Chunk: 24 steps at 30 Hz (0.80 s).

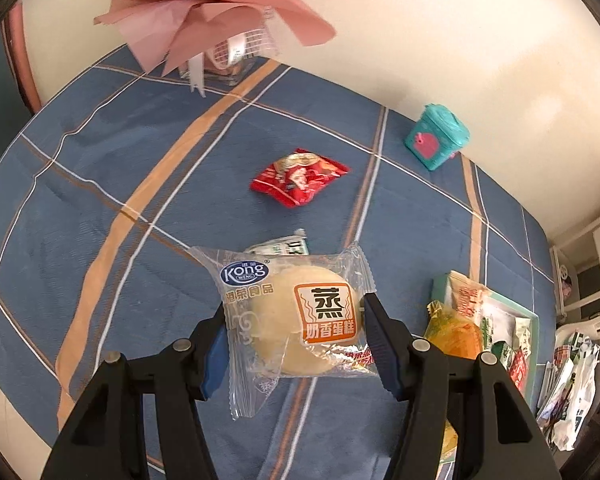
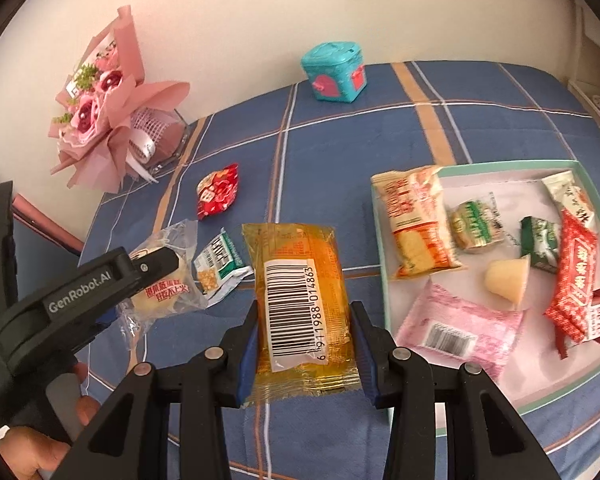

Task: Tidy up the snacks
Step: 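Carry both packs over the white tray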

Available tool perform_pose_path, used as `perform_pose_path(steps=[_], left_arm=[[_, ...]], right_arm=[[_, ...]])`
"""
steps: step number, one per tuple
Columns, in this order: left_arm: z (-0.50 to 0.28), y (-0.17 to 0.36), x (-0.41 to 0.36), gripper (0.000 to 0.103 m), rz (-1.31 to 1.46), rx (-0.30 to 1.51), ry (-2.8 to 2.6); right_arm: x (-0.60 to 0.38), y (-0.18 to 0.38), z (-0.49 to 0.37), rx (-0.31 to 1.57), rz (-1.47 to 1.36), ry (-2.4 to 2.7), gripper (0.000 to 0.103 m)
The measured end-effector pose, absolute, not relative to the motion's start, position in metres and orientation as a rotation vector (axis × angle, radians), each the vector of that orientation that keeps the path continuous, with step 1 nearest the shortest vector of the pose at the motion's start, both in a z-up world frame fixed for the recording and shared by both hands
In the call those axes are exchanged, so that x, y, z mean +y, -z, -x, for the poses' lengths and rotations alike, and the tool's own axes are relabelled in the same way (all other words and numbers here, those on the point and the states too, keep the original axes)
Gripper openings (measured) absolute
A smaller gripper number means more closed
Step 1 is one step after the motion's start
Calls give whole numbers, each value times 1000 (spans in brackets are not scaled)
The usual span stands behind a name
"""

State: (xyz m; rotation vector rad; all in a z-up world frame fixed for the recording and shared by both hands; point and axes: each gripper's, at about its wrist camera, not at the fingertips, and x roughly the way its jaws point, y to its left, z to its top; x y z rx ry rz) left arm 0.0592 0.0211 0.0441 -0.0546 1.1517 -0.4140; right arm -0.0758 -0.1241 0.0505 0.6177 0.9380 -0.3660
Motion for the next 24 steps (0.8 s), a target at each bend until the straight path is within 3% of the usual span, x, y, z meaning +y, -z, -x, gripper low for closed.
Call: perform_pose_path(steps=[24], left_arm=[[9,-46,-90,63,-139,1131,559]], right_arm=[[-231,-43,155,900,-792,560,44]])
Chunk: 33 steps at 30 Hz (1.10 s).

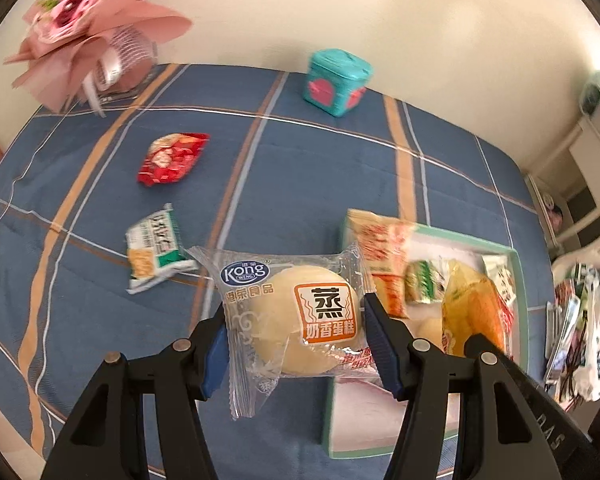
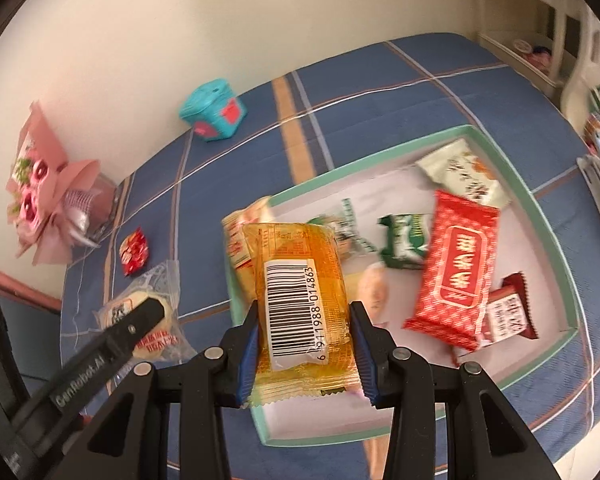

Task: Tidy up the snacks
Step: 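Carry both packs over the white tray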

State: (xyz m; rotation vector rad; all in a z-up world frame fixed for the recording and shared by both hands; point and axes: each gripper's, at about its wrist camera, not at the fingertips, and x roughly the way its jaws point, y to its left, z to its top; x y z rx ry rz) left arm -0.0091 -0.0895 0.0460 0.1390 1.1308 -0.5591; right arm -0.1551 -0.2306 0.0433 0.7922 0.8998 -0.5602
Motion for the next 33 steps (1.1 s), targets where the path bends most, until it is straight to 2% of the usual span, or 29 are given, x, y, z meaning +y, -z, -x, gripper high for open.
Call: perform_pose_path(steps=[12,33], left_arm=[[46,-41,-141,63,-232,1100,675],[54,-15,-178,63,-267,1126,740]], right_arm=[[-274,-39,193,842,-878,631,44],[-289,-24,184,843,-880,620,44]])
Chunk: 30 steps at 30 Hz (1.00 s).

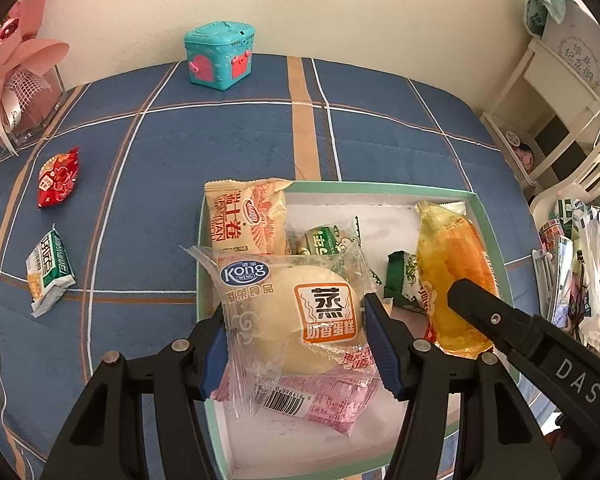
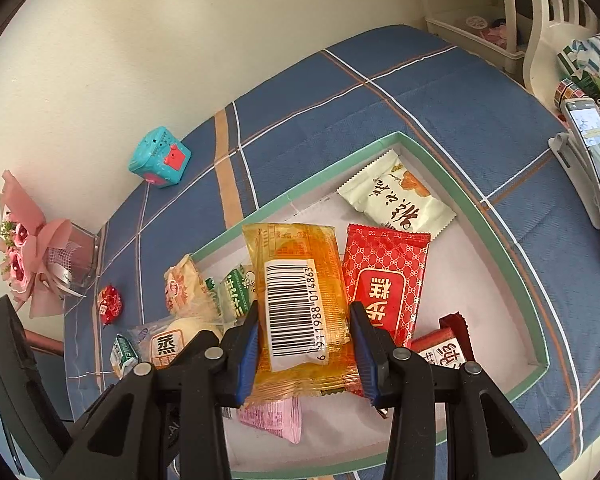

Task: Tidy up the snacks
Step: 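Carry both packs over the white tray, then open both grippers to release the packs into the tray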

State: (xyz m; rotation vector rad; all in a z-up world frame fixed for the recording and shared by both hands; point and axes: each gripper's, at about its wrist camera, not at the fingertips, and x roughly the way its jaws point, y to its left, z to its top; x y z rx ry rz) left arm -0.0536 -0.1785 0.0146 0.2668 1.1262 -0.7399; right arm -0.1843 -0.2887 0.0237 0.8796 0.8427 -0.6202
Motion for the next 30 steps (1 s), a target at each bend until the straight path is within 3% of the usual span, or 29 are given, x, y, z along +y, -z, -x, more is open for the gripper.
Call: perform_pose_path(steps=[7,11,28,30], left_arm=[[56,-14,-184,64,-276,1121,763],[55,-15,-183,71,-277,1117,761],[38,-29,-158,71,-247,1143,684],[34,-30,-151,72,-231,1149,669]], right_arm=[[-291,-23,183,836,-876,618,44],[-290,-22,181,836,-875,614,44],[-284,-29,180,861,-857,602,46],[-280,-32,179,860,-841,593,51]])
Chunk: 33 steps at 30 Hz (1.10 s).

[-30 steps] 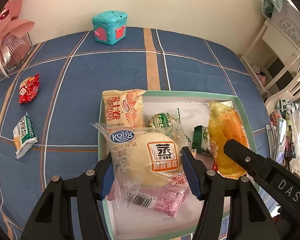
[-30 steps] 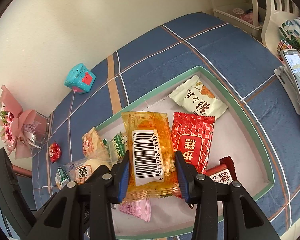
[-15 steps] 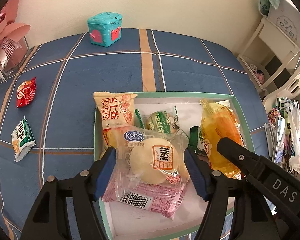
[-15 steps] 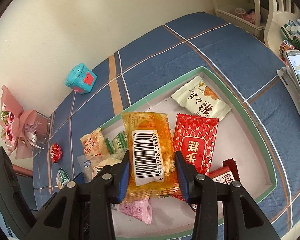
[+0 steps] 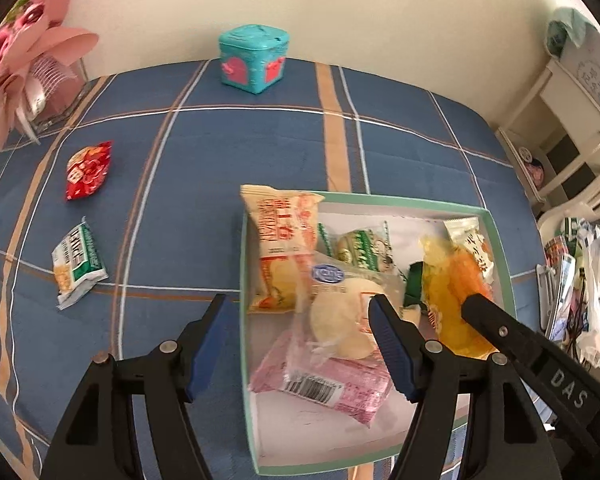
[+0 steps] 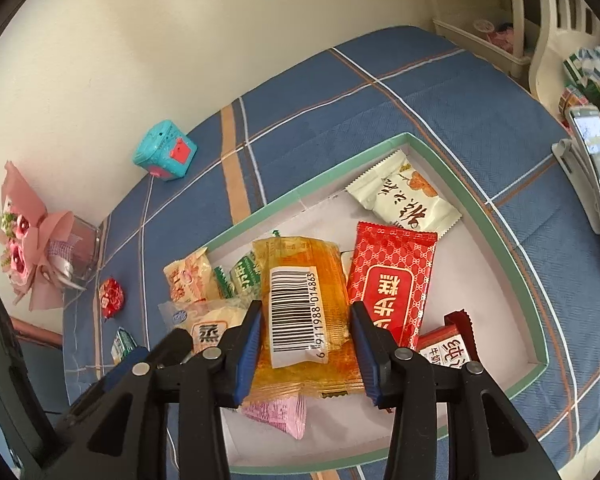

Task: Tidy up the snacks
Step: 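Open both grippers to release the packs into the tray, then move both grippers toward the red pack and green-white biscuit pack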

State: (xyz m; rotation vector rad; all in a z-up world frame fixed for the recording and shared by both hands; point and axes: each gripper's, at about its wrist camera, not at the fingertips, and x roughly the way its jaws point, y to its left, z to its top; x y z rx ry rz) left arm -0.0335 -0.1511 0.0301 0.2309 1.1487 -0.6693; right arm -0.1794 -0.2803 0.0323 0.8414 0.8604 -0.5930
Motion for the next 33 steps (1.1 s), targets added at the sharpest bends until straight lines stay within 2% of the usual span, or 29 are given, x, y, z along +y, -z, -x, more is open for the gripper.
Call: perform_pose_path(steps=[2,4,10,19,24,28,30,33], left_arm=[[29,-31,-145,73,-219,1152,647],[25,-32,-137,77,-213,1155,623],[11,-34,-118,79,-187,1161,560],[-11,-41,-83,91,-187,1125,440],[-20,-45,-70,92,-167,1112,416],[-26,-45,-61,96,-162,1109,399],[-29,-45,-58,96,-159,1111,394],[-33,-46,-51,96,-150,1112,387]], right_arm=[[-276,-35,179,860,-834,581,58],[-273,-37,178,863,-822,576,59],[-260,-38,171,908,-771,573,62],[-234,-44,156,928,-694,527,79],[-223,-48,150,924,-656,514,91],[-215,-49,144,926,-626,503,96],[-211,-49,140,925,-617,497,103],[-204,-49,135,924,-606,487,103]])
